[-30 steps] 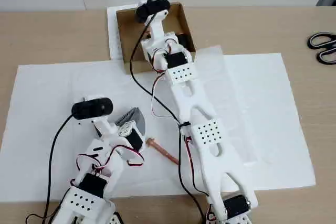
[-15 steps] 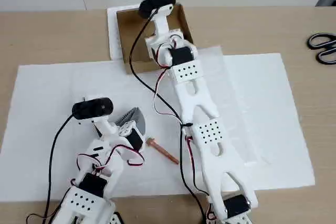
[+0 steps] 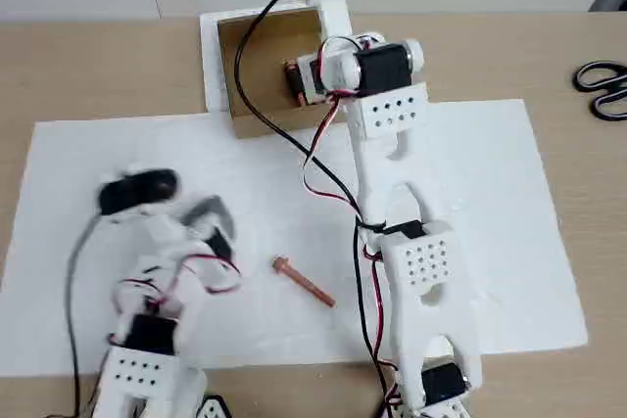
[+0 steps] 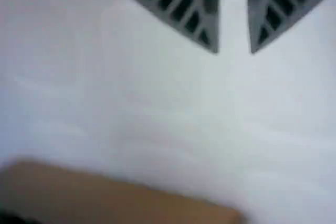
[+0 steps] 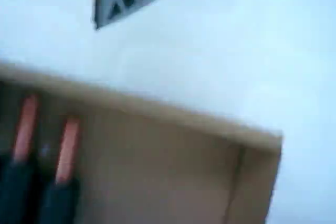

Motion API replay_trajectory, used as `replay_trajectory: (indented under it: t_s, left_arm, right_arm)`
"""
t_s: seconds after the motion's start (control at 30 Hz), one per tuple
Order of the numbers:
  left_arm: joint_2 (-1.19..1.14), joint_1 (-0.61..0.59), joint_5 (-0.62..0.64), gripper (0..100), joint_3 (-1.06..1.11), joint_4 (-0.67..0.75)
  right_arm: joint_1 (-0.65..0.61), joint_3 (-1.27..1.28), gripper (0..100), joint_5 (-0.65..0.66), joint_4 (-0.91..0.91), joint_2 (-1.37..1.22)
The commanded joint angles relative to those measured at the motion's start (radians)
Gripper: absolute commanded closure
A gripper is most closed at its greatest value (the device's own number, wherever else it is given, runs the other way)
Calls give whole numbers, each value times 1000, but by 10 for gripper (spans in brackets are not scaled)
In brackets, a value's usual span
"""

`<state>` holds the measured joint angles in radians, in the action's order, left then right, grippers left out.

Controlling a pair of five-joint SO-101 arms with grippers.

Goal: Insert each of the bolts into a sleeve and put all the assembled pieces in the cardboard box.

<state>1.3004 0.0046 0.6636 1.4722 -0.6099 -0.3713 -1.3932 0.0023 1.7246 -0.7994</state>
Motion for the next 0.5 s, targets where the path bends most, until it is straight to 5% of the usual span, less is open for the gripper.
replay_trajectory:
  t_s: [0.0, 0.17, 0.33, 0.47]
  left_arm:
    - [20, -121, 69, 947, -214, -239]
    - [17, -80, 9, 947, -378, -390]
    - [14, -46, 241, 946, -476, -614]
    - [11, -64, 249, 946, -479, -647]
  right_arm:
    - [-36, 327, 749, -2, 12, 237]
    - [-148, 690, 749, -8, -12, 544]
    - [-150, 822, 749, -8, -15, 641]
    - [-136, 872, 749, -9, -15, 680]
